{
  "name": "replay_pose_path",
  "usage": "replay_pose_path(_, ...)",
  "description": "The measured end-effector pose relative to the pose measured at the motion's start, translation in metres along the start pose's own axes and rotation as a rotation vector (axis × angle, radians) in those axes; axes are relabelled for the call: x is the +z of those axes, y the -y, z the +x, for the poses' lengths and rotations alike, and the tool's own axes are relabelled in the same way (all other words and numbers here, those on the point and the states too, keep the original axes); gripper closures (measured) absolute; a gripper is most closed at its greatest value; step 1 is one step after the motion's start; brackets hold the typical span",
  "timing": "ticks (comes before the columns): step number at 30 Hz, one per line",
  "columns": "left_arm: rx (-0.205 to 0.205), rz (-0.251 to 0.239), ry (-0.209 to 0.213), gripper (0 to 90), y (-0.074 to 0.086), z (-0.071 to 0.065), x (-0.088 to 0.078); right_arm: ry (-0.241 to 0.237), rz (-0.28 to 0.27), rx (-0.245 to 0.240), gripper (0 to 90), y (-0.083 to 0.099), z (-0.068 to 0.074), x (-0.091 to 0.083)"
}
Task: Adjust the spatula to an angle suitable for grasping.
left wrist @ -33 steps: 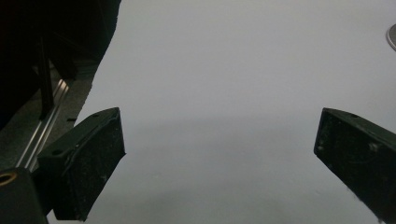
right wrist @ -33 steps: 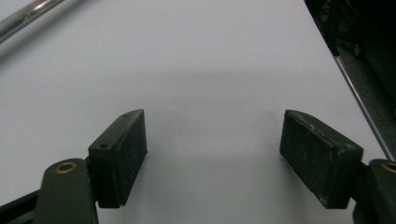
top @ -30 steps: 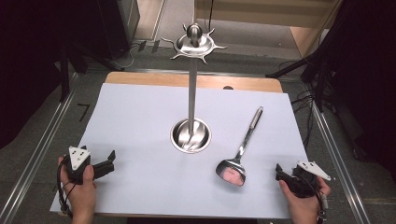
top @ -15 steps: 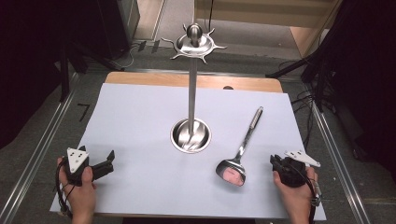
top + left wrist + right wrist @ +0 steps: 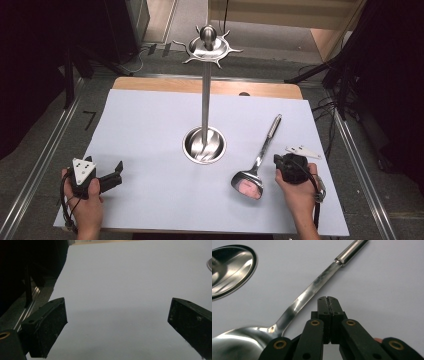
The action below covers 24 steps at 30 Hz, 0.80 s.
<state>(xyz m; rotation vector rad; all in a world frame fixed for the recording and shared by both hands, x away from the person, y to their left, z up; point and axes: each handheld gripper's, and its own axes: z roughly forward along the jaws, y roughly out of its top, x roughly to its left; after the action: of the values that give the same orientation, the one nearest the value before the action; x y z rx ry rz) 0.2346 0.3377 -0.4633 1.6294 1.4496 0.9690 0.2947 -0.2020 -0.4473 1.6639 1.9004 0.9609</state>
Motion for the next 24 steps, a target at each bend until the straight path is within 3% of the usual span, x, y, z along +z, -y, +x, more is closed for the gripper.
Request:
replay_pose_path(11,0.003,0.008,-0.002,3.0,0.000,0.000,0.001,0.056,0.029,0.025,90.0,-0.036,-0.013,0.037)
replay_pose_path(16,0.001,0.007,-0.001,3.0,0.000,0.000,0.001,0.090,0.066,0.068,90.0,-0.051,-0.026,0.054)
replay_pose_path(17,0.002,0.009,-0.003,3.0,0.000,0.000,0.002,0.080,0.087,0.103,90.0,-0.057,-0.031,0.058)
replay_pose_path(20,0.008,0.017,-0.003,3.0,-0.001,0.000,0.002,0.097,0.096,0.111,90.0,-0.062,-0.034,0.062)
replay_pose_path(24,0.011,0.021,-0.002,3.0,-0.001,-0.001,0.003,0.096,0.126,0.164,90.0,-0.079,-0.042,0.069)
